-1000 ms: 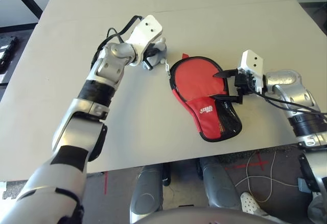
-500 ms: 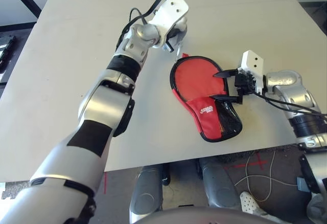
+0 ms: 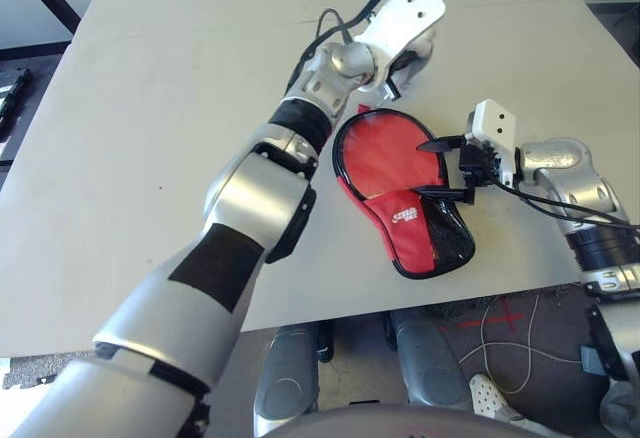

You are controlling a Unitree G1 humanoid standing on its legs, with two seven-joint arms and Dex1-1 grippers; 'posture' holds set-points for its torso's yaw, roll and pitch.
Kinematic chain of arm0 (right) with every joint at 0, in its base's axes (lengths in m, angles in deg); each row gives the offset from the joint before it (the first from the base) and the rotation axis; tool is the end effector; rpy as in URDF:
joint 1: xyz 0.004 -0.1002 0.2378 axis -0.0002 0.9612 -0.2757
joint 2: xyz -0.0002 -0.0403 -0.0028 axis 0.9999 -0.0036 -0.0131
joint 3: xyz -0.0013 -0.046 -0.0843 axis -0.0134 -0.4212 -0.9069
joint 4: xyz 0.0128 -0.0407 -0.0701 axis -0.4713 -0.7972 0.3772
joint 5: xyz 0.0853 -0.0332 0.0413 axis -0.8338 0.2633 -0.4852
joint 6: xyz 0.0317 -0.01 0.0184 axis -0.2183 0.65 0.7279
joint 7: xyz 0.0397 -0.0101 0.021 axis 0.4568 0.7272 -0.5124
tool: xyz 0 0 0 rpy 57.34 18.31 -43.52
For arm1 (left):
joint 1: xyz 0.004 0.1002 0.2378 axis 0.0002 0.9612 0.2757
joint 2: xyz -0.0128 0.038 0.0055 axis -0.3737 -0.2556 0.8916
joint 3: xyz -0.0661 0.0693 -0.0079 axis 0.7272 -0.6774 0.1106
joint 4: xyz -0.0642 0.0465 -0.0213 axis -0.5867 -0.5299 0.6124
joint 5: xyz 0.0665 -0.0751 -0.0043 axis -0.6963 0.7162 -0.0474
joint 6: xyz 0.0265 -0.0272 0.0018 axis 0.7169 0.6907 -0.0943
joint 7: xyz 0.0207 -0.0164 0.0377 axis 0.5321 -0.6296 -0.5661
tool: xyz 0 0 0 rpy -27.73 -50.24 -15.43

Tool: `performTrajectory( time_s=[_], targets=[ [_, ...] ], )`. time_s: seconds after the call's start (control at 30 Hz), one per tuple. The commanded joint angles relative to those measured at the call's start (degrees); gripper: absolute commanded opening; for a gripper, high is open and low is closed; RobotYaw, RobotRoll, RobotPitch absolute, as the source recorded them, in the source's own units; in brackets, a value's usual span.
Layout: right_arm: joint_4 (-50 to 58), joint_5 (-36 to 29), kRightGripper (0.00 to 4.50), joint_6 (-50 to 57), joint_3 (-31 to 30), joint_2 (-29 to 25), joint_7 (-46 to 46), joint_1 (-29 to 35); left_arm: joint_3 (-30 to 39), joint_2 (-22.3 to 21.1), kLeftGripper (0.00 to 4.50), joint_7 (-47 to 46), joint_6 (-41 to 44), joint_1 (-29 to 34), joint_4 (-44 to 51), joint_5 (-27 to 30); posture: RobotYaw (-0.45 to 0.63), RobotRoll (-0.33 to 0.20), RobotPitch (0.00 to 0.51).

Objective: Store the ping-pong paddle in its case and zip it.

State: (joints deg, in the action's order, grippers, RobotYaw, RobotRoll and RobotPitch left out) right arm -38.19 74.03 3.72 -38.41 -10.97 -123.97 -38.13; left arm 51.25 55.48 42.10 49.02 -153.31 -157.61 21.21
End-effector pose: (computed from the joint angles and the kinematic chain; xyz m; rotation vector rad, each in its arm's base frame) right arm 0.3046 -0.2207 0.1753 -0.5694 0.1764 1.2188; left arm 0.3578 0.0205 0.2510 0.6923 -0.1559 -0.8336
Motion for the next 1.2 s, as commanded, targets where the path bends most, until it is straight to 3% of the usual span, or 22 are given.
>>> performTrajectory(
  time_s=[0.03,0.17,0.2,0.33,0.57,0.77,0.9,1.2],
  targets=[
    [-1.1,3.3,4.5,1.4,-3.7,0.4,0.3,2.9,1.0,3.1,0.21,2.4,-1.5,-1.3,0.9,0.8,-0.13,0.0,0.273],
    [-0.9,3.2,4.5,1.4,-3.6,0.4,0.6,3.4,2.4,5.1,0.21,5.2,-0.6,-0.3,2.0,2.1,-0.13,0.0,0.272],
    [-0.9,3.3,4.5,1.3,-3.6,0.5,0.7,3.5,2.9,5.4,0.95,5.6,-0.3,-0.6,2.4,2.6,-0.13,0.0,0.27],
    [-1.3,3.4,4.5,1.0,-3.8,0.7,1.0,3.6,4.5,5.2,2.17,6.1,0.5,-2.4,3.5,3.5,-0.12,0.0,0.259],
    [-2.1,3.7,4.5,0.4,-3.9,1.3,1.4,3.4,6.2,-0.5,4.45,8.0,1.7,-5.5,6.2,4.0,-0.11,0.0,0.238],
    [-2.0,3.9,4.5,-0.1,-4.2,1.4,1.7,4.0,6.6,-6.2,4.49,10.7,3.1,-4.3,10.8,4.7,-0.1,0.0,0.22],
    [-1.6,4.0,4.5,-0.2,-4.4,1.5,2.0,4.4,5.6,-11.5,4.49,14.6,5.7,0.9,18.4,4.5,-0.1,0.0,0.21],
    [-0.2,3.6,4.5,0.3,-4.5,1.7,3.1,5.7,4.7,-21.2,4.49,21.9,25.8,27.1,55.8,8.5,-0.1,0.0,0.211]
  ],
)
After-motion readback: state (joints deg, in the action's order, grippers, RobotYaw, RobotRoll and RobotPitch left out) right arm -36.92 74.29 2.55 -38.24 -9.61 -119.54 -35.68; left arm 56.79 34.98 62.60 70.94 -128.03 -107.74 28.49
